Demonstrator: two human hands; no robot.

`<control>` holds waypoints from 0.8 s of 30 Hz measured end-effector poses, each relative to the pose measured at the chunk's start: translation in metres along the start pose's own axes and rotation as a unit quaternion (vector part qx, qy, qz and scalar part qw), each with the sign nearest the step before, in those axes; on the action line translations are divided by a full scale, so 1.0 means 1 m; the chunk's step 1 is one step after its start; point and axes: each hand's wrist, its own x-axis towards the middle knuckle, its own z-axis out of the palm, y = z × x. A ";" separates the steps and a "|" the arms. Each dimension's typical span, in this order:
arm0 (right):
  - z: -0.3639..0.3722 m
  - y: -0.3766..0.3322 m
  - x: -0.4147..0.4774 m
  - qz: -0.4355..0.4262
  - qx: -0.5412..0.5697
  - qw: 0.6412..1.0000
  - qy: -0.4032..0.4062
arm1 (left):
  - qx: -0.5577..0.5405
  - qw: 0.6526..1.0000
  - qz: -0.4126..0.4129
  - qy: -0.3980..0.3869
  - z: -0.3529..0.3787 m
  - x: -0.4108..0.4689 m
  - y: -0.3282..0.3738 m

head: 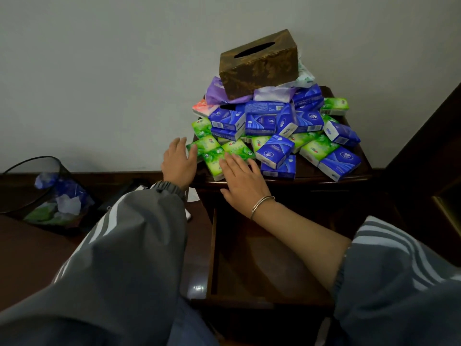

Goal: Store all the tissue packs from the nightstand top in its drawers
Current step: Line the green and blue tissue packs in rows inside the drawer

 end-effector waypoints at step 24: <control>-0.042 -0.014 -0.050 0.038 0.126 0.960 0.247 | -0.562 0.754 -0.231 -0.249 -0.019 -0.089 0.031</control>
